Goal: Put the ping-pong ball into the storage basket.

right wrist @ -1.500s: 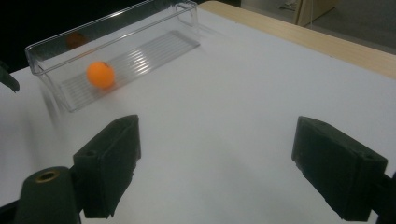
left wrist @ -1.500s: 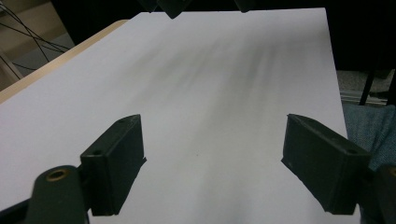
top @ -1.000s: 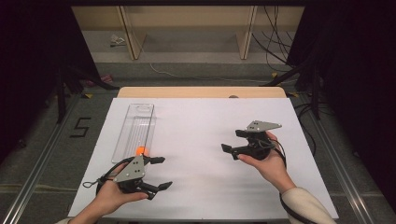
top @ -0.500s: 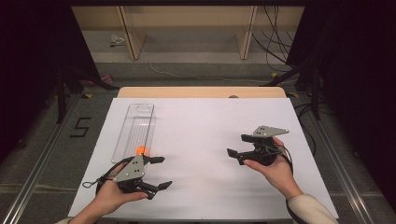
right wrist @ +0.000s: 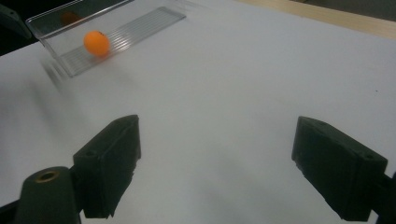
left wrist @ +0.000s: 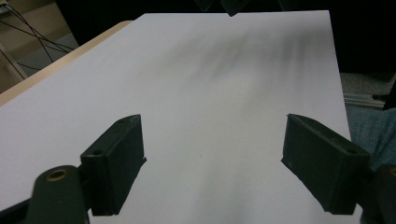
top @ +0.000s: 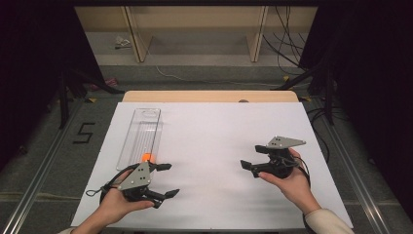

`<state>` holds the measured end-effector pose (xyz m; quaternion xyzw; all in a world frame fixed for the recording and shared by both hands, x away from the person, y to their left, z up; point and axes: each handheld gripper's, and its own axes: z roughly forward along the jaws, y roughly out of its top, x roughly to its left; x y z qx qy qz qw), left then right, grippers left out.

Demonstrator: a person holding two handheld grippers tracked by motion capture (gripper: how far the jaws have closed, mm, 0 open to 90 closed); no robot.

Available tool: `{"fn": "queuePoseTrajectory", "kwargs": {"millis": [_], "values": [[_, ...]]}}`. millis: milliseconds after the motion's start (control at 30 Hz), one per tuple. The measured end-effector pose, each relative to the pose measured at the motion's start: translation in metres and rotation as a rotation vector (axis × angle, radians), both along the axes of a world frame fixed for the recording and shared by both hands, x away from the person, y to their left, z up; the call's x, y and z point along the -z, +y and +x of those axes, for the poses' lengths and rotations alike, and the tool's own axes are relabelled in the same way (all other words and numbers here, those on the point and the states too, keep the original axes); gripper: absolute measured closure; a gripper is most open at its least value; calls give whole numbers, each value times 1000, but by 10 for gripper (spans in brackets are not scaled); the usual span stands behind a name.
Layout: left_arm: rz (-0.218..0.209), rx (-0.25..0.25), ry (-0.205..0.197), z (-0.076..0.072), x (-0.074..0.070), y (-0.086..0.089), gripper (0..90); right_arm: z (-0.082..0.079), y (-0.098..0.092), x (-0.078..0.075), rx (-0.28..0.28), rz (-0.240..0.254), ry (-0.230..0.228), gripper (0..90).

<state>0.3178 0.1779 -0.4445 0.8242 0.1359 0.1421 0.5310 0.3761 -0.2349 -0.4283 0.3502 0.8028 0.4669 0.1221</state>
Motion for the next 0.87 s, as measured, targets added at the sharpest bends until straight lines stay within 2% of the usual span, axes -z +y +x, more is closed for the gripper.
{"fn": "queuePoseTrajectory", "kwargs": {"millis": [433,867], "values": [[-3,-4,0,0,0,0,202,-8,-7,2,2,6,0,165],[-7,2,2,0,-1,-1,202,-8,-9,3,-2,7,-8,165]]}}
